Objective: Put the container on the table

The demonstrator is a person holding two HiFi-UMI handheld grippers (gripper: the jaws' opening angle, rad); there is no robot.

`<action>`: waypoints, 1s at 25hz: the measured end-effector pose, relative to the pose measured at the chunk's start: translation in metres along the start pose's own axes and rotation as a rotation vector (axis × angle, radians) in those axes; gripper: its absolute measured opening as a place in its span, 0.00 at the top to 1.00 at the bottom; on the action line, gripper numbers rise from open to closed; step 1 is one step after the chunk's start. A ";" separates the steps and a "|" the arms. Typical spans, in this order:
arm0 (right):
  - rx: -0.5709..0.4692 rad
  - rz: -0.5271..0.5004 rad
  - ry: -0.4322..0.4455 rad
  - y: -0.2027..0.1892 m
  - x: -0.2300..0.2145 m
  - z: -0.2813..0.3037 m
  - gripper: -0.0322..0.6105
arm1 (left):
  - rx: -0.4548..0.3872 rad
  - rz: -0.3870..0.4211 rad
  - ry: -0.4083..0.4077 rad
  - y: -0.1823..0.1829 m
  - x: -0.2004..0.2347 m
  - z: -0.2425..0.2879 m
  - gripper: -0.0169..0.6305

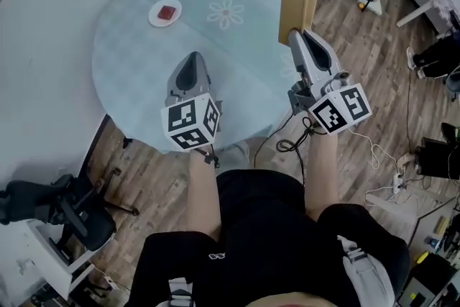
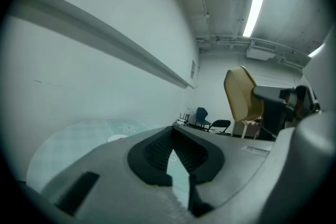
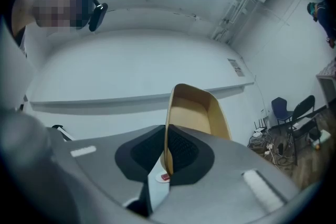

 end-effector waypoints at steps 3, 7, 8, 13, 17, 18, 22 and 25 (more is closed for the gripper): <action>0.023 0.023 -0.035 -0.009 -0.025 0.023 0.90 | 0.022 0.048 -0.056 0.007 -0.012 0.031 0.98; 0.126 0.032 -0.072 -0.039 -0.057 0.046 0.90 | 0.083 0.031 -0.086 -0.008 -0.010 0.067 0.98; 0.150 0.027 -0.077 -0.042 -0.067 0.050 0.90 | 0.091 0.025 -0.081 -0.009 -0.009 0.074 0.98; 0.350 -0.044 -0.054 -0.079 -0.098 0.090 0.90 | 0.116 -0.018 -0.041 -0.014 0.004 0.090 0.98; 0.492 -0.151 0.038 -0.123 -0.102 0.154 0.90 | 0.109 -0.079 0.020 -0.014 0.033 0.099 0.98; 0.531 -0.184 0.058 -0.135 -0.103 0.171 0.90 | 0.108 -0.096 0.032 -0.016 0.039 0.100 0.98; 0.699 -0.316 0.132 -0.185 -0.111 0.229 0.90 | 0.097 -0.149 0.068 -0.022 0.055 0.097 0.98; 0.854 -0.422 0.193 -0.225 -0.119 0.261 0.90 | 0.094 -0.165 0.108 -0.024 0.073 0.095 0.98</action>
Point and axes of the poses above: the fingertips, and each gripper's own axes: z forward along the fingers, x to its left, y out of its top, the point moved 3 cm from there along -z, backward along the fingers, and after that the axes turned 8 degrees about x, right-handed, at the moved point
